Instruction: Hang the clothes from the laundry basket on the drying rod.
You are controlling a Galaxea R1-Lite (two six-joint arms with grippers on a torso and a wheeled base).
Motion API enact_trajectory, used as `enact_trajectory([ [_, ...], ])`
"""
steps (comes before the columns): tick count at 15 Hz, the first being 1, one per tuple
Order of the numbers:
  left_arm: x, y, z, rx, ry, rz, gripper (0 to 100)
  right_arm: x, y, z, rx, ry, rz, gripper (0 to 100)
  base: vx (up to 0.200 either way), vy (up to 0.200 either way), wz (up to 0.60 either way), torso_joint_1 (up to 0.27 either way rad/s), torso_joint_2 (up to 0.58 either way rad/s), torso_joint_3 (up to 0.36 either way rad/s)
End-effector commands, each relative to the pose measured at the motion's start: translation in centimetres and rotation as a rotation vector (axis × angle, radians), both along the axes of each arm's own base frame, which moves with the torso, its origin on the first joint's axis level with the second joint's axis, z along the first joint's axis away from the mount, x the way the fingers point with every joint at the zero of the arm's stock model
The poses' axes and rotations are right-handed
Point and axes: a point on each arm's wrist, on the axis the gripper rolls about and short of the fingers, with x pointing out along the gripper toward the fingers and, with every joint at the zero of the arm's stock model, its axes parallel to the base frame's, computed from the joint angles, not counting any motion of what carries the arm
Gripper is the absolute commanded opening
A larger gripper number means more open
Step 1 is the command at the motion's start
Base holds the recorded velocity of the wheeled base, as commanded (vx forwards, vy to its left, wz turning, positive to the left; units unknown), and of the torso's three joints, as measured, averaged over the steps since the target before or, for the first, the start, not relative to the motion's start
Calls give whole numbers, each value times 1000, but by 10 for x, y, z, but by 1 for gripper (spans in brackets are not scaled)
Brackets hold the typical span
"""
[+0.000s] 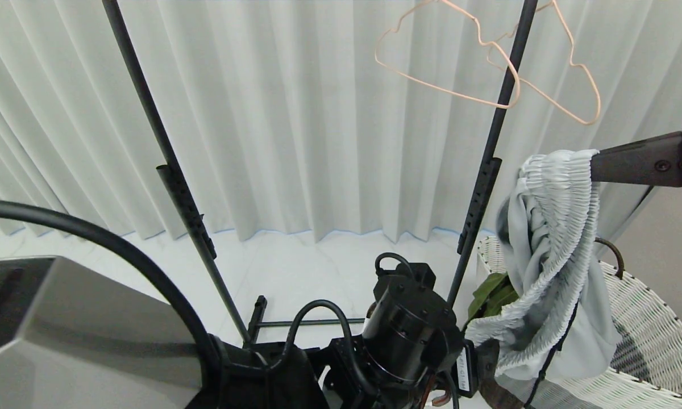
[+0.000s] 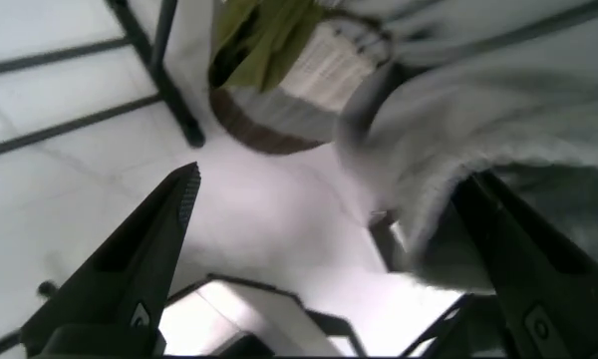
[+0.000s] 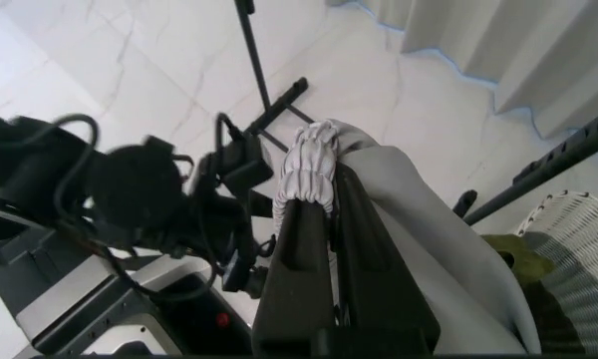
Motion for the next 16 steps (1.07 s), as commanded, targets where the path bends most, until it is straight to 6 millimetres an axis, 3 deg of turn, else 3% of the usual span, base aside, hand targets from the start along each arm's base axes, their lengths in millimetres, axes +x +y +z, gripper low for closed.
enact_trajectory([
  [1, 1, 1, -16, 41, 25, 3, 100, -2, -2, 1, 4, -3, 0, 0, 0, 0, 0, 0, 0, 0],
  [2, -2, 4, -16, 47, 27, 2, 0, -3, -3, 1, 6, -5, 0, 0, 0, 0, 0, 0, 0, 0],
  [6, -11, 13, 9, -10, -18, 8, 0, -2, -4, 0, 2, -5, -10, 0, 0, 0, 0, 0, 0, 0],
  [10, -21, 44, 89, -202, -203, 73, 0, -2, -11, 2, 7, -23, -39, 0, 0, 0, 0, 0, 0, 0],
  [16, -53, 119, 184, -294, -392, 99, 0, 3, -10, 13, 41, -144, -29, 0, 0, 0, 0, 0, 0, 0],
])
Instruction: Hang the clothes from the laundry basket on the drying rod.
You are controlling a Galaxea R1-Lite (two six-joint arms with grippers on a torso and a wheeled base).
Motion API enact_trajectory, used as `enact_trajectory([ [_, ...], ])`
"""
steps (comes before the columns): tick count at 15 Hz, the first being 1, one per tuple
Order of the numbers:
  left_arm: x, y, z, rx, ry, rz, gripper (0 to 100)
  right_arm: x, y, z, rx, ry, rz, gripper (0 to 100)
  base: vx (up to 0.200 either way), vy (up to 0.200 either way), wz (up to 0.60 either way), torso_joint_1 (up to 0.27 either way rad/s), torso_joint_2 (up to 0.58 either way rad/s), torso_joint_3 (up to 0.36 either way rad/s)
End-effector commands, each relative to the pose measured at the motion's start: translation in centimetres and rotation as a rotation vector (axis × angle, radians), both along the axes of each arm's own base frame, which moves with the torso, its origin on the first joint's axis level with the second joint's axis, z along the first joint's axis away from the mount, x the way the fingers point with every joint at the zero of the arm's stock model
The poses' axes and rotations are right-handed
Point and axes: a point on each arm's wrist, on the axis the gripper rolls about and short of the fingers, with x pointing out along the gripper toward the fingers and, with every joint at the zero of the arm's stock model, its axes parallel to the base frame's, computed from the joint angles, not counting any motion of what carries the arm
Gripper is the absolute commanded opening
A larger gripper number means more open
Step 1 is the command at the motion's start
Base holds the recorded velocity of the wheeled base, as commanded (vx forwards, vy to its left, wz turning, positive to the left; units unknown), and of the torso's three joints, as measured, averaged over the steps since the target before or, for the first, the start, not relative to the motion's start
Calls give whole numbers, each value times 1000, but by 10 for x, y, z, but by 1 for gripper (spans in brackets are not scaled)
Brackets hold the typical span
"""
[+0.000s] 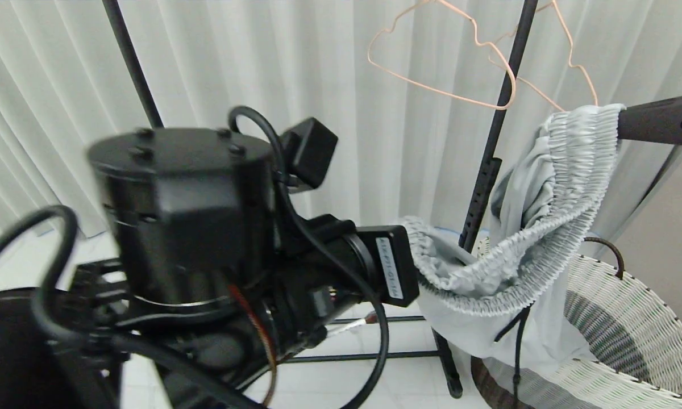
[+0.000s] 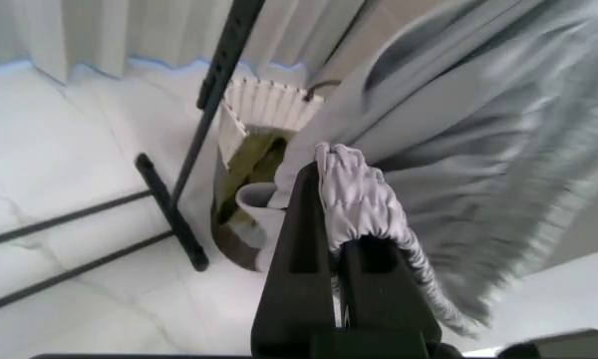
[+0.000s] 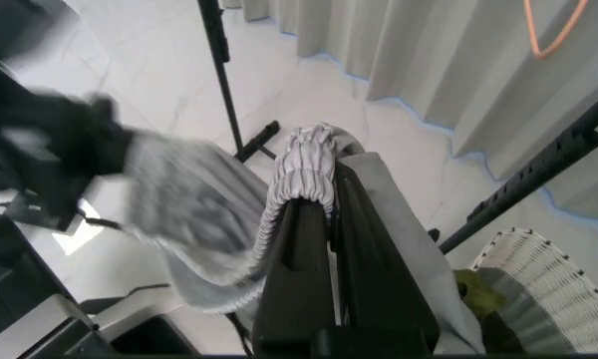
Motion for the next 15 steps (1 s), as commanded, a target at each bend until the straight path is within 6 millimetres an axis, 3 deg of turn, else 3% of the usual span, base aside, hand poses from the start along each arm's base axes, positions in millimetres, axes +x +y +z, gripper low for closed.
enact_trajectory([
  [1, -28, 48, 56, -98, -85, 14, 0, 4, 3, -1, -3, -3, 1, 0, 0, 0, 0, 0, 0, 0],
  [2, -36, 61, 62, -78, -97, 11, 0, 5, 5, 0, 2, -11, 2, 0, 0, 0, 0, 0, 0, 0],
  [3, -36, 61, 62, -78, -97, 11, 0, 5, 5, 0, 2, -11, 2, 0, 0, 0, 0, 0, 0, 0],
  [4, -55, 84, 69, -36, -107, -7, 0, 8, 7, -1, 6, -15, 2, 0, 0, 0, 0, 0, 0, 0],
  [6, -74, 104, 77, -16, -104, -37, 0, 8, 7, -3, 2, -9, 1, 0, 0, 0, 0, 0, 0, 0],
  [12, -95, 138, 104, 40, -143, -41, 0, 10, 13, -10, 16, -25, 19, 0, 0, 0, 0, 0, 0, 0],
  [15, -99, 144, 107, 61, -159, -36, 0, 7, 10, -7, 26, -37, 14, 0, 0, 0, 0, 0, 0, 0],
])
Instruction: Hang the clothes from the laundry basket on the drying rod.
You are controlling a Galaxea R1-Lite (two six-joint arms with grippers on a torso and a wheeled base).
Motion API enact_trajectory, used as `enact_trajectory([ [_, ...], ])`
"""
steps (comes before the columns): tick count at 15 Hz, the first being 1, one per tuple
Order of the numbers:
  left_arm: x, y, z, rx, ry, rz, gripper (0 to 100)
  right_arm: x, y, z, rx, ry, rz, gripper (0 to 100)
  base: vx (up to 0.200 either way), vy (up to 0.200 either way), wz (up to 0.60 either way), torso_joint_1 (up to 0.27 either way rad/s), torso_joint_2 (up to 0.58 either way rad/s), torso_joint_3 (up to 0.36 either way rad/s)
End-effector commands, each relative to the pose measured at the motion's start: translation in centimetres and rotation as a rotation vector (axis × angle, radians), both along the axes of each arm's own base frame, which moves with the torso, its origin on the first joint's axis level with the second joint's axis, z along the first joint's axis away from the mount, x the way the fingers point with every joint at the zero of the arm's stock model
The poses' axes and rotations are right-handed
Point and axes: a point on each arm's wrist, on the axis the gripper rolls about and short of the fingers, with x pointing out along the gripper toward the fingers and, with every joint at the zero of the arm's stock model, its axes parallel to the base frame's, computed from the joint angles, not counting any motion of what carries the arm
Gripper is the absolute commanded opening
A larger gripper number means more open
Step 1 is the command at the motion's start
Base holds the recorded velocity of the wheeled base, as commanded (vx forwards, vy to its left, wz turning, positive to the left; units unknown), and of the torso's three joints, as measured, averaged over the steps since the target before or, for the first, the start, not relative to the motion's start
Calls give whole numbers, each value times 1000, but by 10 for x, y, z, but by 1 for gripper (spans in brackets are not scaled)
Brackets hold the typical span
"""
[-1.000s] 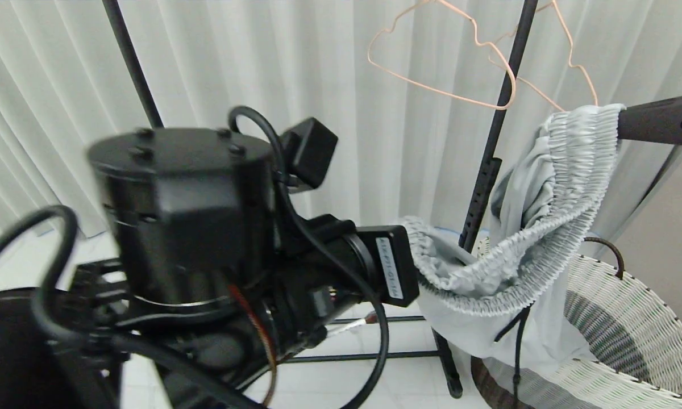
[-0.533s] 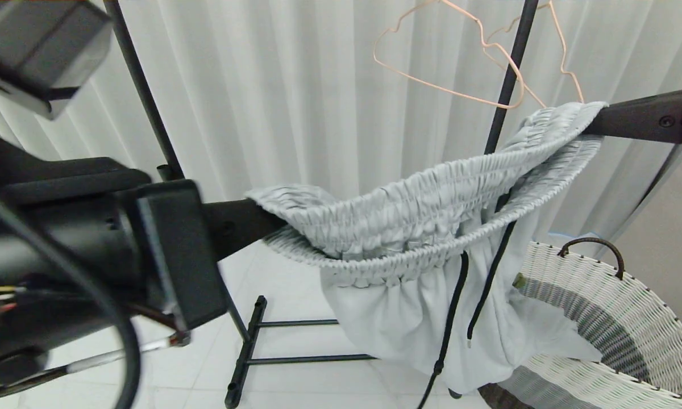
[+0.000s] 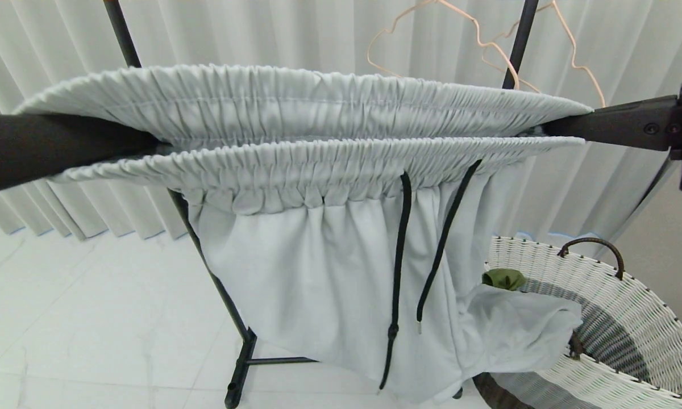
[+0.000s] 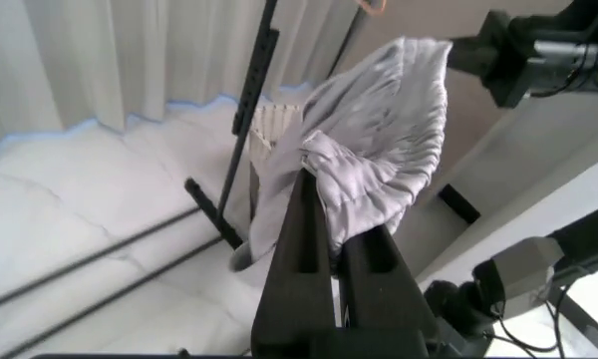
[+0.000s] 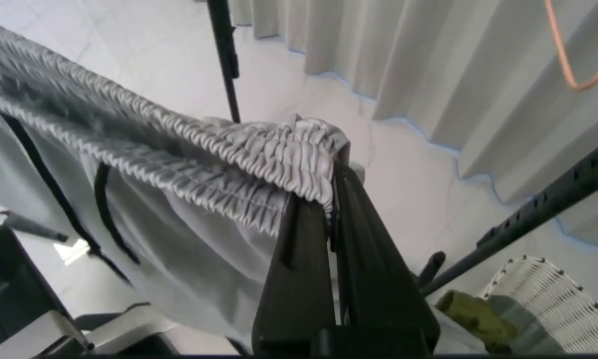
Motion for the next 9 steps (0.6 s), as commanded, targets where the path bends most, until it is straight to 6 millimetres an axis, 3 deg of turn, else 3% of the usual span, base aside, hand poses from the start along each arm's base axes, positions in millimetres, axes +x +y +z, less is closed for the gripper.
enact_trajectory([
  [1, -3, 5, 2, 2, -23, 11, 0, -4, -4, 3, 9, -11, -4, 0, 0, 0, 0, 0, 0, 0],
  [5, 9, -9, -14, 192, -95, 95, 0, -13, -15, 11, 37, -48, -12, 0, 0, 0, 0, 0, 0, 0],
  [9, 21, -24, 8, 177, -130, 151, 0, -16, -22, 18, 50, -95, -27, 0, 0, 0, 0, 0, 0, 0],
])
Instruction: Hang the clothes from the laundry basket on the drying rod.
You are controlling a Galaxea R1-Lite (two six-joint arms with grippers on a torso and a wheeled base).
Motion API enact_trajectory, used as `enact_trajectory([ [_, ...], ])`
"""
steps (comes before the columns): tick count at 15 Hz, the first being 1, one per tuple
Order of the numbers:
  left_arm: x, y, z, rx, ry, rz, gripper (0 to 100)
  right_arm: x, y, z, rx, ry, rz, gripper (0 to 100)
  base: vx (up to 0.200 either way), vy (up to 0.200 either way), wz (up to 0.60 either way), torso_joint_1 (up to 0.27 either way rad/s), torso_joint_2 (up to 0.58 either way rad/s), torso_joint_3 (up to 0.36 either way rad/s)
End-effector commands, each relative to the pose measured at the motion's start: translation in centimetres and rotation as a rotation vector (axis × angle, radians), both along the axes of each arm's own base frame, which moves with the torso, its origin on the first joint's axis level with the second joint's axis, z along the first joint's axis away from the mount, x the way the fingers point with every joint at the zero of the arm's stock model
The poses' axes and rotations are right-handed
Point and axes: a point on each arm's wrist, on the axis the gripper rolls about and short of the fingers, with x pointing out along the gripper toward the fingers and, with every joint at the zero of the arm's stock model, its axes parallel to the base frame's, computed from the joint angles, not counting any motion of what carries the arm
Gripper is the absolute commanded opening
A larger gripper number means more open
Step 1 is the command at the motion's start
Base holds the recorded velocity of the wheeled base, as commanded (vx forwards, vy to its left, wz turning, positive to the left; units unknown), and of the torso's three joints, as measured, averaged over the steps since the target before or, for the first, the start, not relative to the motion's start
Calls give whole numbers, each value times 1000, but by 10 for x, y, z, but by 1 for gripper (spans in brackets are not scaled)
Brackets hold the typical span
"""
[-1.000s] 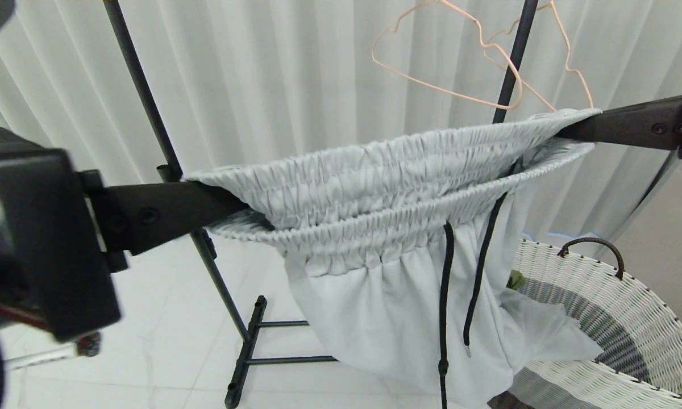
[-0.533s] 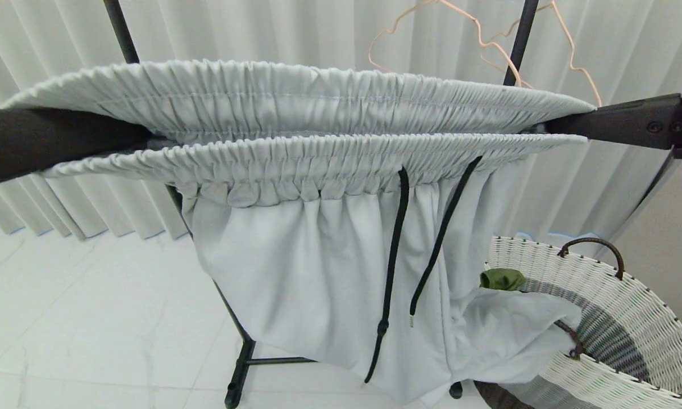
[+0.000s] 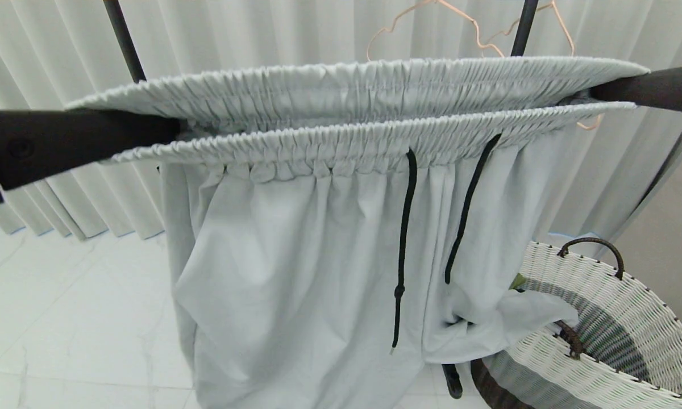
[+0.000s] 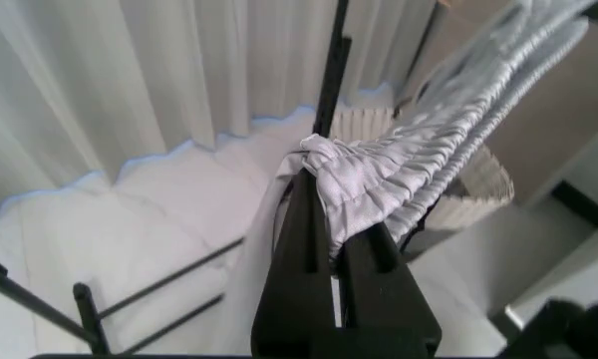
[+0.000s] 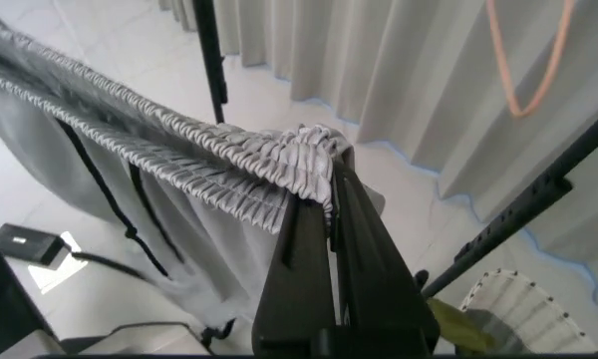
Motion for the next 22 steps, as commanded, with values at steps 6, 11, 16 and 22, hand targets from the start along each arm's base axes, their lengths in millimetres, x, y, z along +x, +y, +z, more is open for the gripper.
enact_trajectory([
  [6, 5, -4, 56, -144, -100, 39, 0, 2, 2, 10, 59, -84, 6, 0, 0, 0, 0, 0, 0, 0],
  [11, -9, 35, 73, -133, -143, 135, 0, 20, 27, 8, 70, -124, 41, 0, 0, 0, 0, 0, 0, 0],
  [16, -8, 34, 68, -112, -131, 131, 0, 18, 24, 10, 73, -127, 36, 0, 0, 0, 0, 0, 0, 0],
  [22, 11, -1, 14, 128, -27, 96, 0, 6, -5, 12, 57, -115, -43, 0, 0, 0, 0, 0, 0, 0],
])
